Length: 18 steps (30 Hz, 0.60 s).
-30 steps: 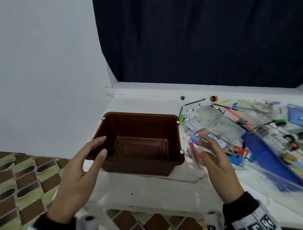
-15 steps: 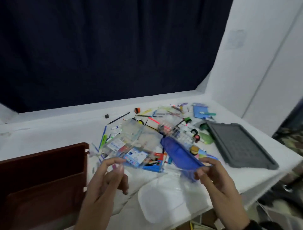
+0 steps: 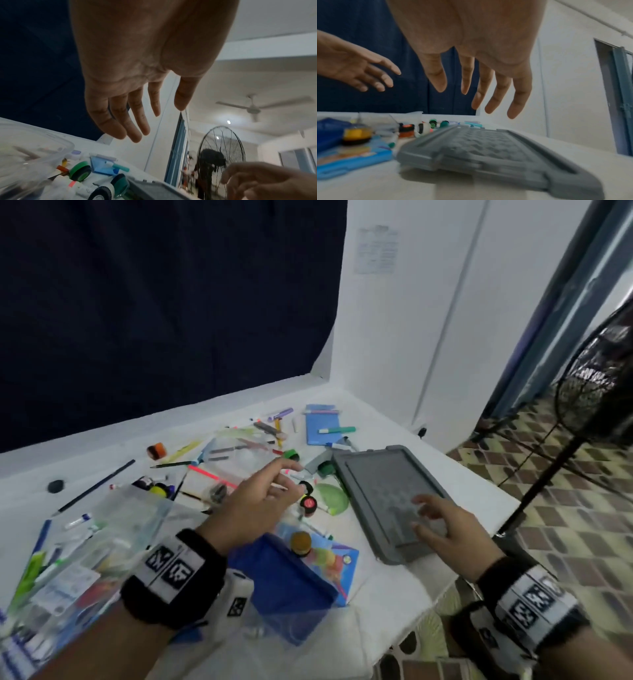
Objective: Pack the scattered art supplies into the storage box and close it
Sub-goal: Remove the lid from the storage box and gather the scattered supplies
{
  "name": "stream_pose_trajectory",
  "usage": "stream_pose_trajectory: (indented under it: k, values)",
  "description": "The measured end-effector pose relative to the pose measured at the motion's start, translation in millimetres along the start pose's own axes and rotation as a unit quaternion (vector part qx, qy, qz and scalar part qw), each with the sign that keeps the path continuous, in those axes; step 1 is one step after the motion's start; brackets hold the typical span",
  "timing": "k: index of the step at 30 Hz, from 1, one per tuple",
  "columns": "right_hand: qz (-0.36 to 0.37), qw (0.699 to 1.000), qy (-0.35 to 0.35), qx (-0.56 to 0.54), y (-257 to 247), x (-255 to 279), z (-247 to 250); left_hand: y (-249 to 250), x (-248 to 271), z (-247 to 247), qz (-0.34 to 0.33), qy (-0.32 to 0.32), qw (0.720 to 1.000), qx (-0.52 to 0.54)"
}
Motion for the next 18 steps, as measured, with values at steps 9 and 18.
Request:
stream_pose_trajectory:
  k: [9,18]
  values:
    - [-0.004,0.960,-0.190,0.207,83,-37,11,-12,-144,-54,0.026,-0.117,0.954,-0.277]
    - [0.130,0.895,-0.280,0.320,121,-71,10,-48,-240,-87,0.111,-0.132,0.845,-0.505]
Point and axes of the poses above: each hand's wrist, its own x-axis away from the middle knuckle, its own z-axis out of the back of the hand, y = z × x, the point moved 6 cm from there along -x, towards the middle knuckle, and after that the axes turned 6 degrees about -y, right-handed, at the moved point
